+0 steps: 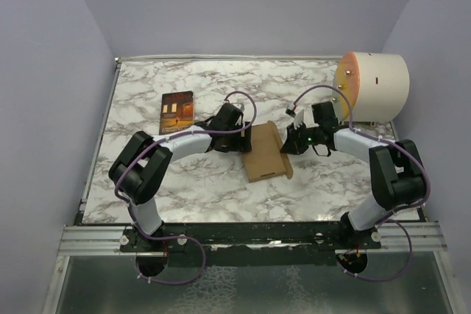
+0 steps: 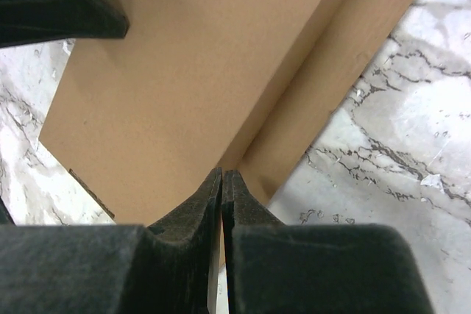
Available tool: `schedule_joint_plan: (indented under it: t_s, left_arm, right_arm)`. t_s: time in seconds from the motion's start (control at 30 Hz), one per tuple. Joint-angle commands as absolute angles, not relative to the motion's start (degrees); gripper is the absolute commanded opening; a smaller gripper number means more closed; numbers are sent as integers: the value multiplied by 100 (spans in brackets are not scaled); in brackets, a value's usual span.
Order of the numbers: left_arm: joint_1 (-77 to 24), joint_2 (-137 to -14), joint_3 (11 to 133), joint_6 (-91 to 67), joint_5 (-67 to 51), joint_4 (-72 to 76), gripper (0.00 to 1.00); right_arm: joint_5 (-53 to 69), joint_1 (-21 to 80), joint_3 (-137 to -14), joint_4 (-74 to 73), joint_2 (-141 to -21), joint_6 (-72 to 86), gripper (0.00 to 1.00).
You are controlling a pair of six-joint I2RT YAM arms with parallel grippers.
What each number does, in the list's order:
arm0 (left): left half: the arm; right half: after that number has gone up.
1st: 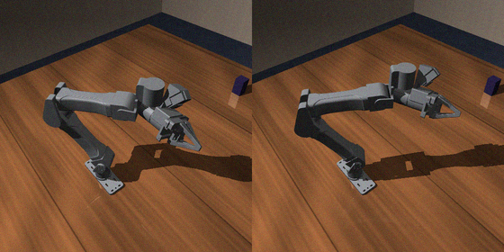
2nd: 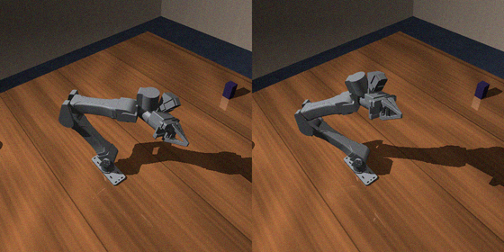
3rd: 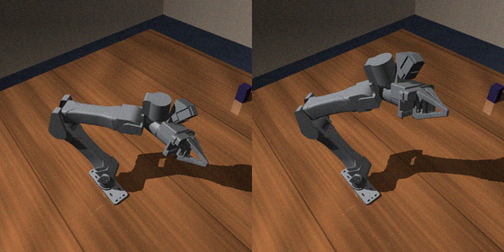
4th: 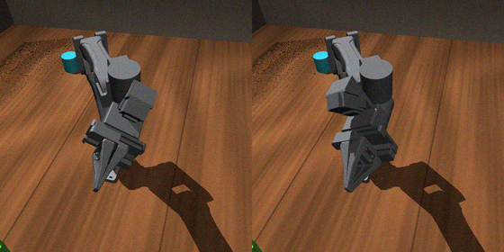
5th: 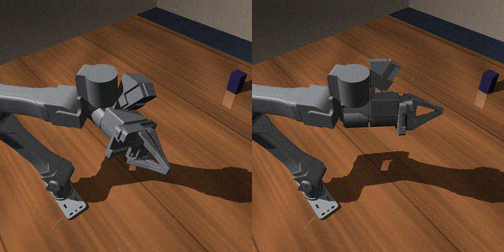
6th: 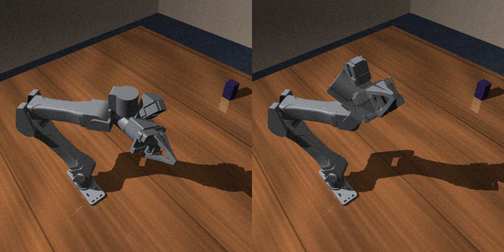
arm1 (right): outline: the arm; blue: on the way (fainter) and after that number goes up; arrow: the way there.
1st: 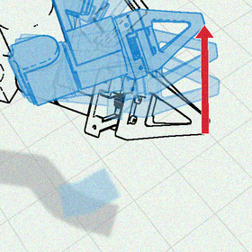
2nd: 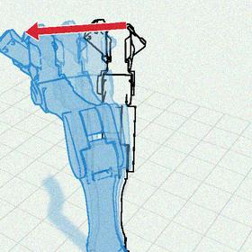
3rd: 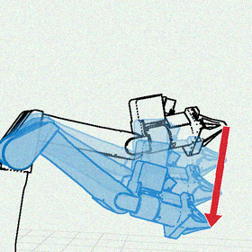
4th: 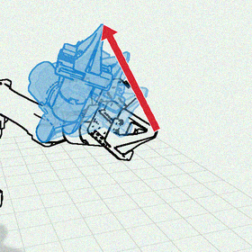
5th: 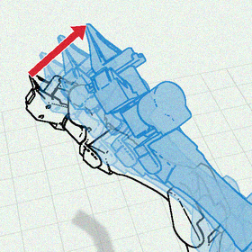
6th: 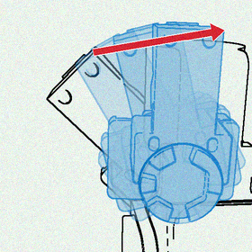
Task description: Fold the paper box
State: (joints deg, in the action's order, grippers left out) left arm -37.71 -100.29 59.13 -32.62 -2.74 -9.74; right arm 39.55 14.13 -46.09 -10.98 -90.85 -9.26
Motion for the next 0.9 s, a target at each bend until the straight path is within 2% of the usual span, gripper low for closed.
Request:
schedule_joint_plan:
  t_s: [0.0, 0.53, 0.73, 0.87]
  left_arm:
    - [-3659, -10412, 6098, -2731, 11, -1399, 78]
    - [-3456, -10917, 7116, -1911, 165, -2019, 80]
    - [-3398, -10534, 7220, -1768, 450, -2072, 83]
    - [-3401, -10015, 7036, -1753, 435, -1827, 83]
  right_arm:
    - [3949, 1417, -4717, -1277, -9323, -951, 4]
    - [4817, 2013, -4978, -1607, -9583, -1323, 8]
    - [4529, 1930, -4976, -1786, -9106, -1640, 26]
    - [5022, 1501, -4796, -1665, -8626, -1376, 43]
